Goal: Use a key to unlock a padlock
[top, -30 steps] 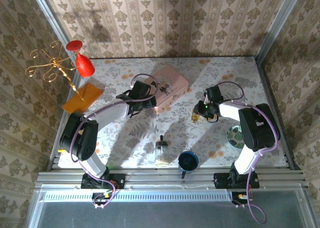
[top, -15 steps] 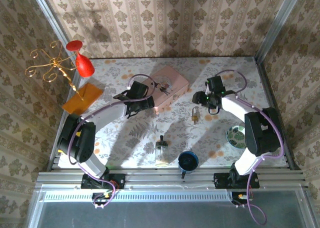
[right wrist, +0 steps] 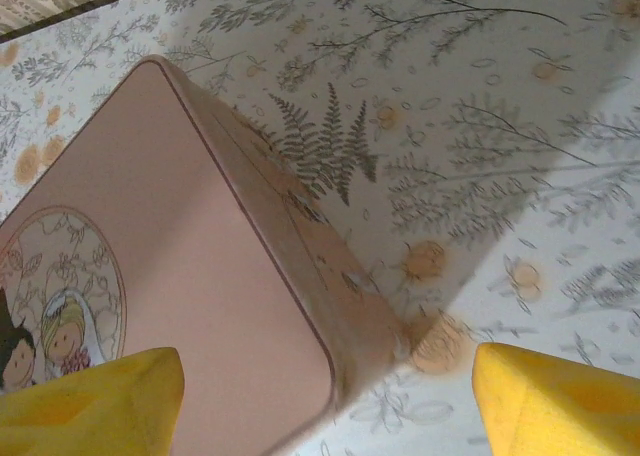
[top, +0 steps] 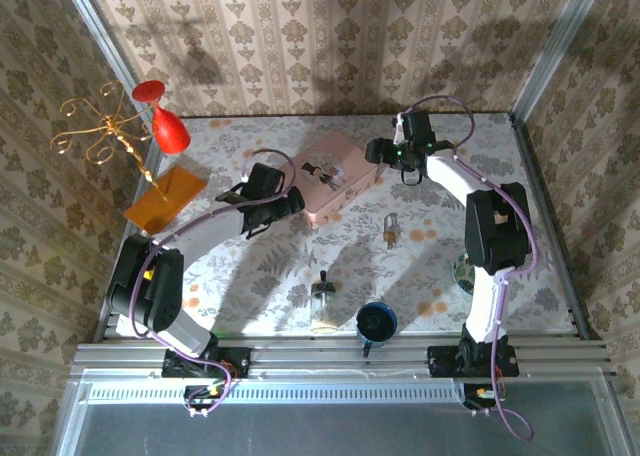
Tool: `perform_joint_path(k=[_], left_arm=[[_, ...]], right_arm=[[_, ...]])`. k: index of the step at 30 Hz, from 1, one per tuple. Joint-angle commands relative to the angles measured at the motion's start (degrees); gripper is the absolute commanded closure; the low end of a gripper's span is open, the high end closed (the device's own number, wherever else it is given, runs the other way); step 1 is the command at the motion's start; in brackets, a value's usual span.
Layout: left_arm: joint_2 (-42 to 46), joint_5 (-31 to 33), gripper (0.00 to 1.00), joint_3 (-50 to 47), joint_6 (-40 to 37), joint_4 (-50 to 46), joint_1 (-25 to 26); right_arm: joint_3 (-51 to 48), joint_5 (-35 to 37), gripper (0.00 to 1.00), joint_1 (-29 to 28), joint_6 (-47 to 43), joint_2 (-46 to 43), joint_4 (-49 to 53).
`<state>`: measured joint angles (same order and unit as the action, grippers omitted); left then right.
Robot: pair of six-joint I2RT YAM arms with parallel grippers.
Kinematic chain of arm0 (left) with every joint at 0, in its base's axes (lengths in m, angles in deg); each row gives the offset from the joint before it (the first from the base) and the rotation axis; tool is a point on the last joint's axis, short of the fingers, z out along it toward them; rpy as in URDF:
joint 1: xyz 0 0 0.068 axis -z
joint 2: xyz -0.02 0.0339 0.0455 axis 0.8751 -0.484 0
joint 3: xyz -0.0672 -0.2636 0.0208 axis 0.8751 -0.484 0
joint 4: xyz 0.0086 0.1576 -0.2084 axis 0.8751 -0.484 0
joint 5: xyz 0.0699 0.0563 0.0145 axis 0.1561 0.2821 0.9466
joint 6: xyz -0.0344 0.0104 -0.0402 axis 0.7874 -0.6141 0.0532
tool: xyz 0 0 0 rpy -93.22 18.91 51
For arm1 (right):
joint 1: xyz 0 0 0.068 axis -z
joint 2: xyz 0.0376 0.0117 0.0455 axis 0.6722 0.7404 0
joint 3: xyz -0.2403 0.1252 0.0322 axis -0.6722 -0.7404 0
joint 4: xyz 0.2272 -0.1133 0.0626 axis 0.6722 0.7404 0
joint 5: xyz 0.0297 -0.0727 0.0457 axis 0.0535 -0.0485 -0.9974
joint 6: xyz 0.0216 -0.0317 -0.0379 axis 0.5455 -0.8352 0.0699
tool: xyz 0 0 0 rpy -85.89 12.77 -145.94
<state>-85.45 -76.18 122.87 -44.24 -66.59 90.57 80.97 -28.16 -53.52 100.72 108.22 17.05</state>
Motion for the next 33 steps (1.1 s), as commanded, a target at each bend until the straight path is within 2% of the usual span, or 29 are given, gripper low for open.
perform_joint_path(k=[1, 6, 13, 21, 33], left_arm=[[-1.4, -2.8, 0.01, 0.7, 1.5, 3.9, -0.7], [-5.1, -3.5, 0.09, 3.2, 0.3, 4.7, -0.9], [-9.6, -5.8, 0.11, 6.9, -1.3, 5.6, -1.8], [-12.6, -7.8, 0.15, 11.6, -4.6, 5.5, -2.4], [-18.9, -11.4, 0.15, 18.5, -10.4, 3.9, -2.4]], right_arm=[[3.9, -4.7, 0.24, -0.7, -0.9, 3.1, 0.5], [6.6, -6.3, 0.26, -2.2, -0.9, 5.9, 1.5], [5.2, -6.6, 0.33, -4.6, -1.3, 5.5, 2.2], [-2.0, -5.2, 0.46, -6.4, 0.1, 1.1, 0.2], [-16.7, 2.5, 0.5, -8.4, 5.4, -11.1, -2.8]])
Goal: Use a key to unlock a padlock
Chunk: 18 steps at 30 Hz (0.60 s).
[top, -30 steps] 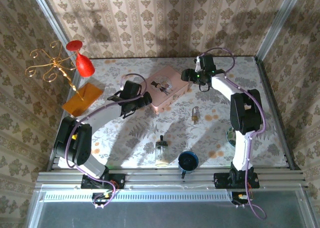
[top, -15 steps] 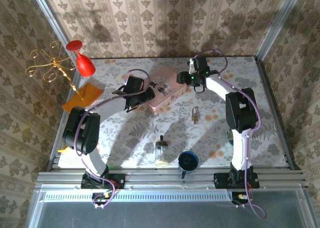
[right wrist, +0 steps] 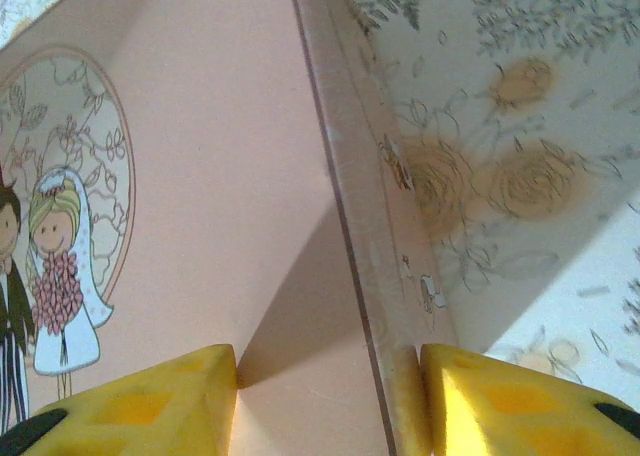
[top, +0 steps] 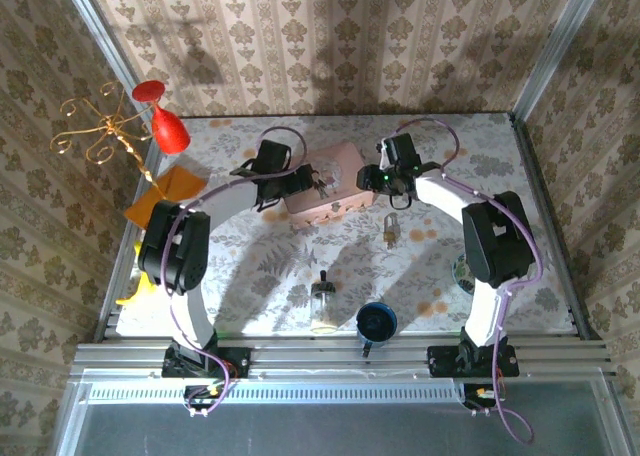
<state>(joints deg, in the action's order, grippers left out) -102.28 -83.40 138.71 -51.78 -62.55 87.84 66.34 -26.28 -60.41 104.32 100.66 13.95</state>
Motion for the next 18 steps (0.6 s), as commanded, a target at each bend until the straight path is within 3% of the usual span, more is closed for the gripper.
perform_joint_path(k=[1, 11, 18], left_arm=[[-2.6, -4.5, 0.15, 3.5, -3.2, -0.4, 0.2], [-6.9, -5.9, 0.12, 8.7, -5.5, -0.2, -0.2], [-8.6, -6.6, 0.1, 10.9, -5.5, 1.0, -2.1]], right_arm=[[-3.1, 1.2, 0.5, -1.5, 2.4, -4.2, 0.2], [-8.6, 4.0, 0.49, -1.5, 5.6, -7.9, -1.4], [-8.1, 5.2, 0.38, -1.5, 6.1, -8.5, -0.3]])
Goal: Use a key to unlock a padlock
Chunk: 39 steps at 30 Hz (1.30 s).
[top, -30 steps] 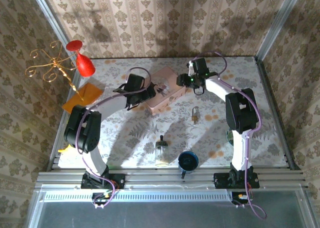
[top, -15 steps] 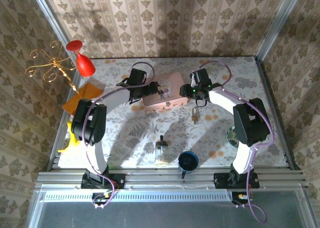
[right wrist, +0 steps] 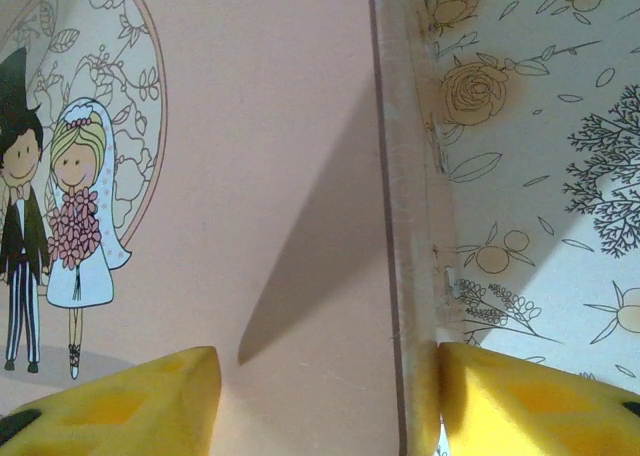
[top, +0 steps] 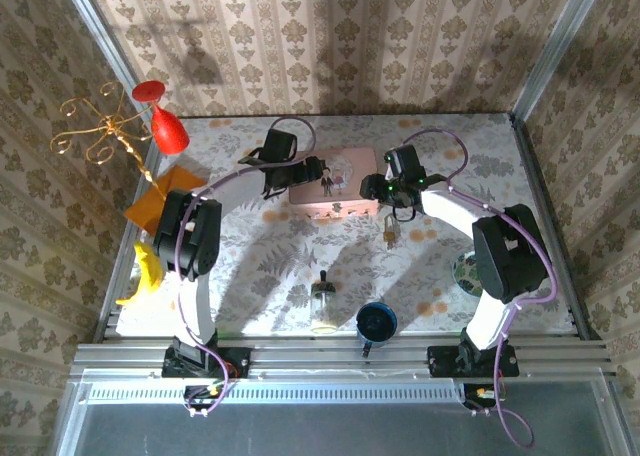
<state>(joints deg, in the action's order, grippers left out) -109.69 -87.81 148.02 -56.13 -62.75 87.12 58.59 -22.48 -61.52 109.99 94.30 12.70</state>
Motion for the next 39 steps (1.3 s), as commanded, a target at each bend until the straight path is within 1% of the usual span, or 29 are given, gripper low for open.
perform_joint_path(k=[1, 5, 8, 10, 12, 14, 15, 16, 17, 20, 24, 28, 31, 33, 34, 37, 39], left_arm=[[-1.1, -2.3, 0.09, 1.8, -1.4, 1.3, -1.6], [-0.1, -2.3, 0.07, 2.8, -1.8, 1.5, -2.8], [1.9, -2.1, 0.02, 2.6, -1.7, 0.0, -3.7], [4.7, -0.6, 0.0, 0.3, -1.8, -0.2, -4.0], [8.2, 1.3, 0.0, -2.6, -1.9, 0.2, -4.0], [12.1, 3.2, 0.0, -5.7, -2.0, 0.5, -4.0], [14.3, 4.0, 0.0, -7.7, -2.3, 0.9, -4.0], [16.5, 5.0, 0.0, -9.9, -2.7, 1.4, -4.0], [18.5, 5.9, 0.0, -12.0, -3.2, 2.0, -3.9], [26.2, 11.0, 0.0, -20.7, -5.2, 4.5, -3.5], [38.5, 20.3, 0.0, -34.8, -9.8, 11.9, -3.5], [50.9, 28.1, 0.0, -48.8, -15.3, 20.5, -4.0], [57.8, 33.9, 0.0, -55.4, -19.4, 23.6, -5.7], [60.5, 35.8, 0.0, -58.0, -22.0, 25.0, -7.7], [61.4, 36.3, 0.0, -59.4, -23.3, 25.9, -8.8], [62.9, 37.4, 0.0, -63.3, -27.7, 31.6, -12.0], [63.0, 36.6, 0.0, -65.2, -28.9, 34.9, -14.7]], right_arm=[[-0.1, 2.1, 0.35, -0.4, 0.4, -2.5, 1.8], [-0.4, 5.4, 0.29, -0.2, 0.0, -4.8, 4.0], [-1.4, 8.0, 0.25, -0.1, -0.5, -8.1, 5.2], [-2.4, 10.6, 0.23, -0.1, -1.0, -11.1, 6.4], [-3.7, 13.1, 0.2, -0.1, -1.6, -14.5, 7.1], [-5.7, 15.9, 0.13, 0.1, -1.7, -18.4, 7.6], [-6.9, 17.4, 0.09, 0.3, -1.5, -20.5, 7.8], [-8.3, 18.7, 0.01, 0.4, -1.6, -23.1, 7.9], [-9.2, 20.0, 0.0, 0.6, -1.9, -25.1, 8.1], [-13.1, 24.8, 0.0, 1.2, -3.2, -31.5, 8.7], [-19.5, 30.5, 0.0, 2.9, -3.3, -40.1, 8.7], [-25.1, 32.2, 0.0, 5.9, -3.2, -47.7, 7.8], [-28.4, 34.1, 0.0, 7.6, -2.8, -52.3, 6.7], [-30.6, 38.3, 0.0, 7.9, 0.8, -54.4, 6.7], [-32.2, 39.2, 0.0, 8.3, 1.0, -55.3, 5.1], [-37.1, 37.9, 0.0, 8.5, -5.1, -56.7, -3.6], [-39.6, 38.1, 0.0, 8.5, -8.0, -56.3, -8.9]])
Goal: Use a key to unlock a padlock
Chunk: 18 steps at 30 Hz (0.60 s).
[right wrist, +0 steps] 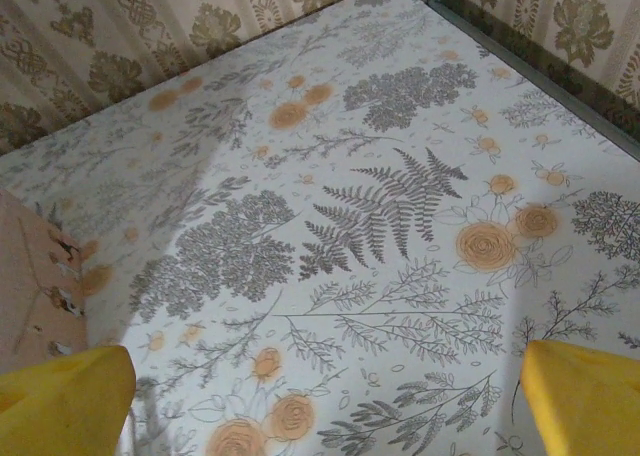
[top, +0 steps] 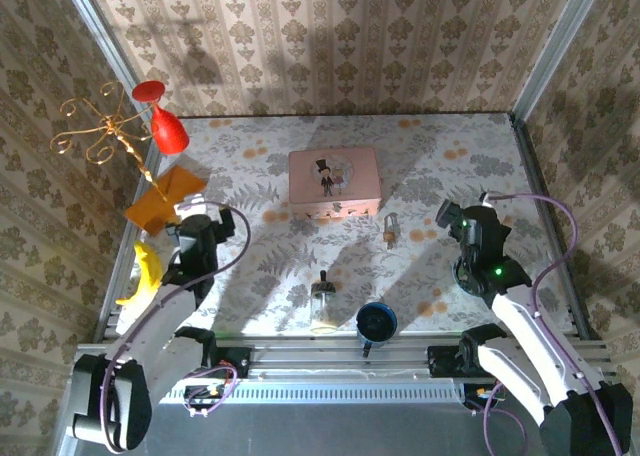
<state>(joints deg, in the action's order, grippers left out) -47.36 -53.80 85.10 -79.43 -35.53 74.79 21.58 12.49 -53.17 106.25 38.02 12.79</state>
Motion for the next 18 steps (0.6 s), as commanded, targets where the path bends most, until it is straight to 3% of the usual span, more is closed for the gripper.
perform_joint_path(k=[1, 6, 14, 18], left_arm=[[0.4, 1.1, 0.0, -2.9, -5.7, 9.1, -4.0], [-3.8, -7.3, 0.0, -6.1, -8.2, 19.6, -9.7], [-16.3, -14.7, 0.0, -7.8, -14.5, 40.7, -10.7], [-19.9, -19.6, 0.0, -7.0, -13.3, 44.1, -11.5]], right_arm=[[-3.8, 3.2, 0.0, 0.2, -6.5, 0.6, -12.2], [-8.2, 5.1, 0.0, 0.4, -15.0, 4.5, -25.6], [-6.2, 3.0, 0.0, 3.7, -17.7, 13.2, -31.1], [-7.5, 0.7, 0.0, 4.3, -18.1, 15.7, -37.7]])
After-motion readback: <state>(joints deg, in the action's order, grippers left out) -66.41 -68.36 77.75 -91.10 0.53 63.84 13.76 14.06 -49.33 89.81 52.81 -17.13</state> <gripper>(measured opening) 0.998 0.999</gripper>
